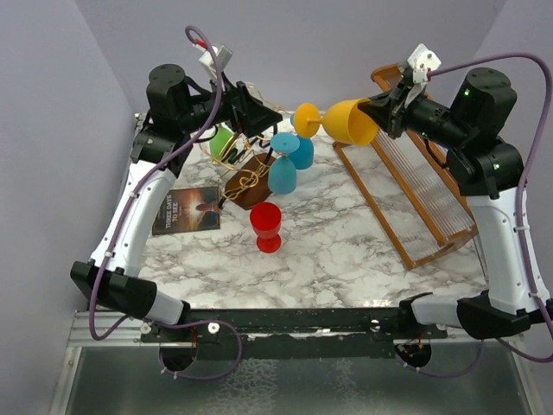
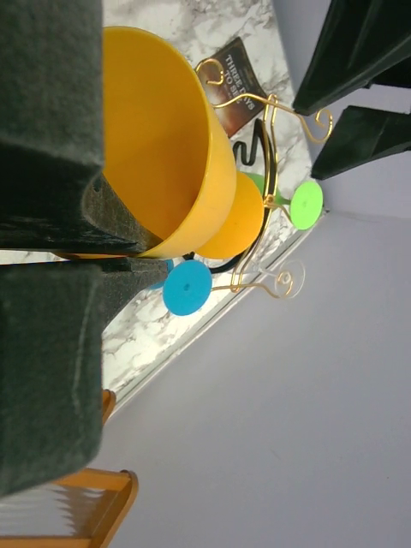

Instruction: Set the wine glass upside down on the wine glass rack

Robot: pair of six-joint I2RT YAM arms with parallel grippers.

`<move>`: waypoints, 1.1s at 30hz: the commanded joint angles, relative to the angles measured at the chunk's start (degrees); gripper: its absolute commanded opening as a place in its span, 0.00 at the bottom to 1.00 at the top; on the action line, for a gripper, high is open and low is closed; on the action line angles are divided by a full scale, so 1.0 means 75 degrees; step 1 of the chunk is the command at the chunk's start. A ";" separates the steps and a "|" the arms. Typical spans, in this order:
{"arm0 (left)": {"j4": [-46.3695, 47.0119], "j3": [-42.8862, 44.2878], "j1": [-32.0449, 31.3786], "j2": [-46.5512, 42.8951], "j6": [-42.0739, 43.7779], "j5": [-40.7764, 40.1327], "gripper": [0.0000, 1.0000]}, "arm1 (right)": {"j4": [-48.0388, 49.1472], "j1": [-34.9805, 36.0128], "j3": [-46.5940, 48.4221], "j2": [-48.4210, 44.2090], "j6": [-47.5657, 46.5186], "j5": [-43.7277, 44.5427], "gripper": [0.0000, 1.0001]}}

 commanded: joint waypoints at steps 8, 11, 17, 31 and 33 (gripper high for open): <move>0.1008 -0.0494 -0.0429 0.0353 -0.1189 0.0192 0.73 | 0.0907 -0.0034 -0.0211 -0.0127 0.0826 -0.0523 0.01; 0.1258 -0.0661 -0.0523 0.0355 -0.1444 0.0403 0.70 | 0.0901 -0.0033 -0.0152 -0.0068 0.0878 -0.0544 0.01; 0.1485 -0.0767 -0.0612 0.0403 -0.1705 0.0453 0.59 | 0.1003 -0.0033 -0.0257 -0.0050 0.0902 -0.0632 0.01; 0.1719 -0.0758 -0.0678 0.0588 -0.1956 0.0563 0.28 | 0.1009 -0.0034 -0.0483 -0.0108 0.0836 -0.0774 0.01; 0.1714 -0.0725 -0.0700 0.0643 -0.2019 0.0570 0.27 | 0.1037 -0.0033 -0.0503 -0.0110 0.0840 -0.0782 0.01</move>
